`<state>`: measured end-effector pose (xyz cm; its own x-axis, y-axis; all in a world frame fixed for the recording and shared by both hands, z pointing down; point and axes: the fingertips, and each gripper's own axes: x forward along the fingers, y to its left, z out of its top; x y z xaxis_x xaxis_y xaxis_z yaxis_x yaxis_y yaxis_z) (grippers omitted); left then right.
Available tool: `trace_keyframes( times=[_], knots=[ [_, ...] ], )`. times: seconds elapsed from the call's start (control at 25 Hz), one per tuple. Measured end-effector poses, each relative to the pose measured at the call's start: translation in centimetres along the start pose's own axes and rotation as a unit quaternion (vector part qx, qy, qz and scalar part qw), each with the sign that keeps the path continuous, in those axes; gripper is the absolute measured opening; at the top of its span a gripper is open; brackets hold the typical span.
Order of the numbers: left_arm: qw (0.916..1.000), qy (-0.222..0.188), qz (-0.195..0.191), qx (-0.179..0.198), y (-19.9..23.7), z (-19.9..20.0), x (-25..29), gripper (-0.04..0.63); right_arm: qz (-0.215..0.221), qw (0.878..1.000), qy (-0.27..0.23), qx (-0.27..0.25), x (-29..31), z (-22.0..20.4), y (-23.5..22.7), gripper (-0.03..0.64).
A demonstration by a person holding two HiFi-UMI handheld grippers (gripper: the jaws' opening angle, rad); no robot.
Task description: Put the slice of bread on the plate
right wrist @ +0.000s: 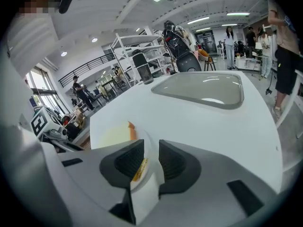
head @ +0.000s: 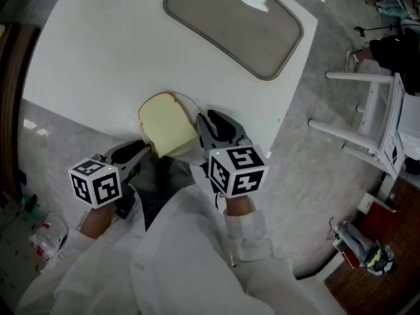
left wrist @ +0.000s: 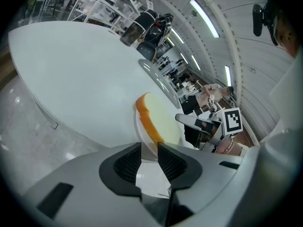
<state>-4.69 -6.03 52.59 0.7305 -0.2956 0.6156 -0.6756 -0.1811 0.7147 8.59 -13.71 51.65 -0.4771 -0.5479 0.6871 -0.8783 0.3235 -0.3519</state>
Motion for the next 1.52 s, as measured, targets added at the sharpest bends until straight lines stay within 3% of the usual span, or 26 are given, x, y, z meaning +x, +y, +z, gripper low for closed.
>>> trace_keyframes(
  times=[0.8,1.52],
  knots=[
    [0.9997,-0.012,-0.009,-0.018,0.1,0.8,0.1,0.091,0.050,0.997,0.058,0.003,0.7,-2.0,0.6,0.083],
    [1.0000,-0.008,-0.004,-0.001,0.9,2.0,0.1,0.067,0.047,0.995,0.082,0.014,1.0,-2.1,1.0,0.075]
  ],
)
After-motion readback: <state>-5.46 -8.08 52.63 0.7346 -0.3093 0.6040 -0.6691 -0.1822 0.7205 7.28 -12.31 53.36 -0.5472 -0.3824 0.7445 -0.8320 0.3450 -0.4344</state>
